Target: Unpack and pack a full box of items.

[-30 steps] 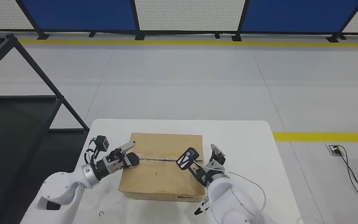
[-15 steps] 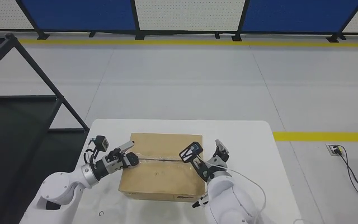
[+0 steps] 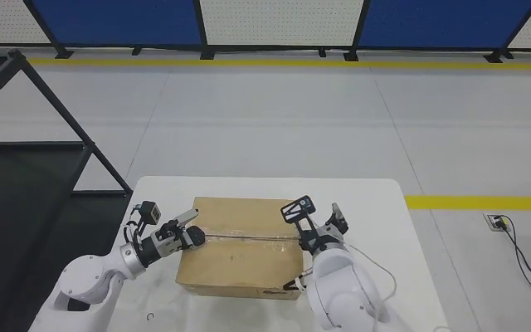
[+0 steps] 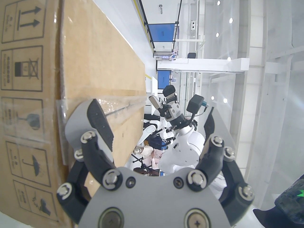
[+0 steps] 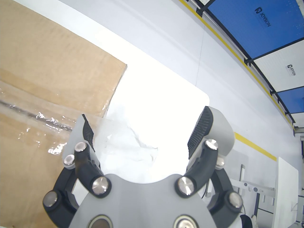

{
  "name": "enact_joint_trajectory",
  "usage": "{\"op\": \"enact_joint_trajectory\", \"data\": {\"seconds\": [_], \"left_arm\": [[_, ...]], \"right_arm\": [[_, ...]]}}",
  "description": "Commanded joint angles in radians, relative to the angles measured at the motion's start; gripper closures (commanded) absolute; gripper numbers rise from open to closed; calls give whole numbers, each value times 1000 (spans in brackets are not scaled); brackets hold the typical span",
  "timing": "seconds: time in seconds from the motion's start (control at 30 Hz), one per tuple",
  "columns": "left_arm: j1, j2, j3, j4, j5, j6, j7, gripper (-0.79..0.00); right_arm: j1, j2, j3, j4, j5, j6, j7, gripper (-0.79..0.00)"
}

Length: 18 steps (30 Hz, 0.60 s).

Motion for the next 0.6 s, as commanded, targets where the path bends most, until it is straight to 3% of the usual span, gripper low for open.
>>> {"op": "enact_joint_trajectory", "data": {"seconds": [0.0,0.23,0.57], "left_arm": [[0,0,0,0,0,-1,0,-785],[1,1,-2,0,-1,-2,5,-785],[-5,-1,-4,-2,-24,-10,35,-785]], "right_arm": [[6,-5,13,20,18,3,3,-785],[5,-20,45,49,115,-59,-30,-785],[-40,-26,92,42,138,-122,-65,-785]]}}
